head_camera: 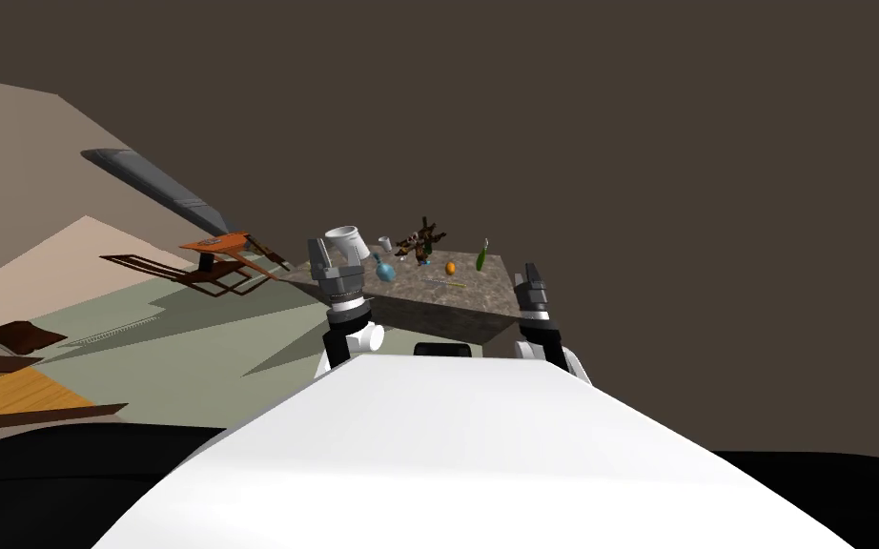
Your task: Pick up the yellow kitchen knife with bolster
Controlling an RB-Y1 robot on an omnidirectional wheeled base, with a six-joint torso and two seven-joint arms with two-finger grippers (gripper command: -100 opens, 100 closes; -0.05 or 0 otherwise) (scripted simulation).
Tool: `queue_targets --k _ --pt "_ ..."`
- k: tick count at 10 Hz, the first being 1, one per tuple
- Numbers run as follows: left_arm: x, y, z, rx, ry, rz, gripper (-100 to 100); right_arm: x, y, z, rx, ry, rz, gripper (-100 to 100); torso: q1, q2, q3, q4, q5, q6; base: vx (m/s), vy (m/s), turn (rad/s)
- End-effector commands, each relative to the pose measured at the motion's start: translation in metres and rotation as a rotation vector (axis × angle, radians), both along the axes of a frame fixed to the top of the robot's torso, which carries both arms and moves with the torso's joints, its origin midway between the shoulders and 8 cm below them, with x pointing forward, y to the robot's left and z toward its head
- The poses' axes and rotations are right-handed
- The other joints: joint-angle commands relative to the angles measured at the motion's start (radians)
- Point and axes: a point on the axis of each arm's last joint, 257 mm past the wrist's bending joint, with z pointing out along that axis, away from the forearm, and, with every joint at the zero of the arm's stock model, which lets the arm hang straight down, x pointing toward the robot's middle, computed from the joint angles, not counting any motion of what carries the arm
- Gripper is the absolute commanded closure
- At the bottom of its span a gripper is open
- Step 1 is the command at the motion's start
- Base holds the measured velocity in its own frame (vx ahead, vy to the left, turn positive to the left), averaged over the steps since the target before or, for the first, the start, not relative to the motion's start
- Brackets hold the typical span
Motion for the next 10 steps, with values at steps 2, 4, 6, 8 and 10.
queue_targets --k 2,4,6,8,10 --pt "0.0 0.0 0.0 0.0 0.0 0.0 0 0.003 0.001 -0.015 -0.13 0.042 0.012 -100 0.0 -0.001 -0.001 0.0 0.0 0.0 0.001 0.102 0.123" --pt "0.0 0.0 0.0 0.0 0.0 0.0 0 0.004 0.002 -0.022 -0.209 0.064 0.023 -100 0.001 -0.001 0.0 0.0 0.0 0.0 -0.013 0.105 0.055" --pt "0.0 0.0 0.0 0.0 0.0 0.0 0 0.005 0.002 -0.03 -0.289 0.084 0.033 -100 0.004 0.0 0.0 0.0 0.001 0.0 -0.014 0.138 0.099" --pt "0.0 0.0 0.0 0.0 0.0 0.0 0 0.006 0.0 -0.038 -0.368 0.102 0.04 -100 0.002 0.0 0.0 0.0 0.0 0.0 -0.01 0.096 0.075" --pt "0.0 0.0 0.0 0.0 0.0 0.0 0 0.006 -0.001 -0.045 -0.45 0.12 0.047 -100 0.002 -0.001 0.0 0.0 0.0 0.0 -0.003 0.108 0.09"
